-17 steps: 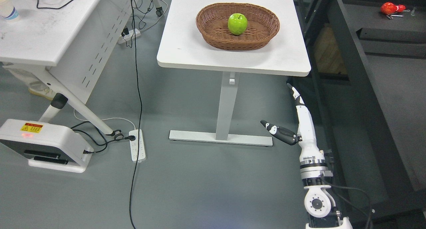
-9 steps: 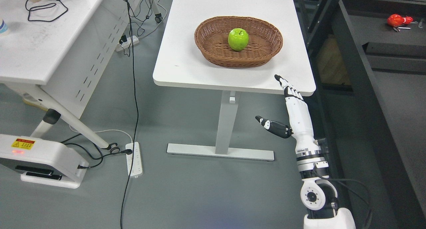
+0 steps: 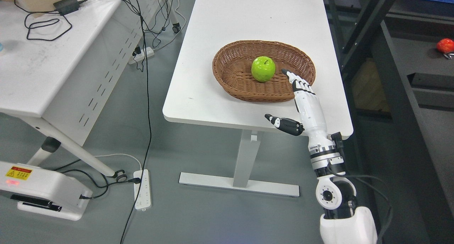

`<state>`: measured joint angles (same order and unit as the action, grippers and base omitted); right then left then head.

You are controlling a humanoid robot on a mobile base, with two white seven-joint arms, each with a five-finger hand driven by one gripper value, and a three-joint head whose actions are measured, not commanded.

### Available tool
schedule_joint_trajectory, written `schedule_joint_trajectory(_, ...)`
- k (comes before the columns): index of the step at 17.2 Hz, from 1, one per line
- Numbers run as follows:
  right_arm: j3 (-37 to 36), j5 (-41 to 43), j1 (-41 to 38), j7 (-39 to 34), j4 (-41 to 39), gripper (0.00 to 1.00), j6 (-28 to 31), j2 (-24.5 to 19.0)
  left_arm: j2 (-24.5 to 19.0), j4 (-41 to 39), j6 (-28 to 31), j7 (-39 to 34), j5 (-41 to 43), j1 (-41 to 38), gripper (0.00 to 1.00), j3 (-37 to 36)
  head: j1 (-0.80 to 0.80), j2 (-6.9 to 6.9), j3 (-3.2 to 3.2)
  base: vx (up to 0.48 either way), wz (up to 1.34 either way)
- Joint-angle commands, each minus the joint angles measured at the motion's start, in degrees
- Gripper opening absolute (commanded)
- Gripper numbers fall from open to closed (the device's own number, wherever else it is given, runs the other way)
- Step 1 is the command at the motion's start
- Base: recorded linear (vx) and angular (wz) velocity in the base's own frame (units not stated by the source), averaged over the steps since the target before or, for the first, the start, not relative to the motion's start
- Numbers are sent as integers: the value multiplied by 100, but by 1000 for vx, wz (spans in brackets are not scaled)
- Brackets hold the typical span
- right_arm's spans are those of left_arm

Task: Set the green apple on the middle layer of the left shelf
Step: 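Reach the right hand over the green apple in the basket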

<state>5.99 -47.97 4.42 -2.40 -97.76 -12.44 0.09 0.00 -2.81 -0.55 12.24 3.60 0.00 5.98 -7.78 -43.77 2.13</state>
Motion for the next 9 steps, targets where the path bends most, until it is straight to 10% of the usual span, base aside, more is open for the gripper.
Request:
schedule_joint_trajectory(1,235,-37,252,-24,161,99,13,91,-100,0,2,6,0,-53,100,0,0,0,0,232,47)
schedule_joint_trajectory(9,946,-116,1262,-595,1775,100,92,91,-100,0,2,-3,0,-53,100,0,0,0,0,224,13)
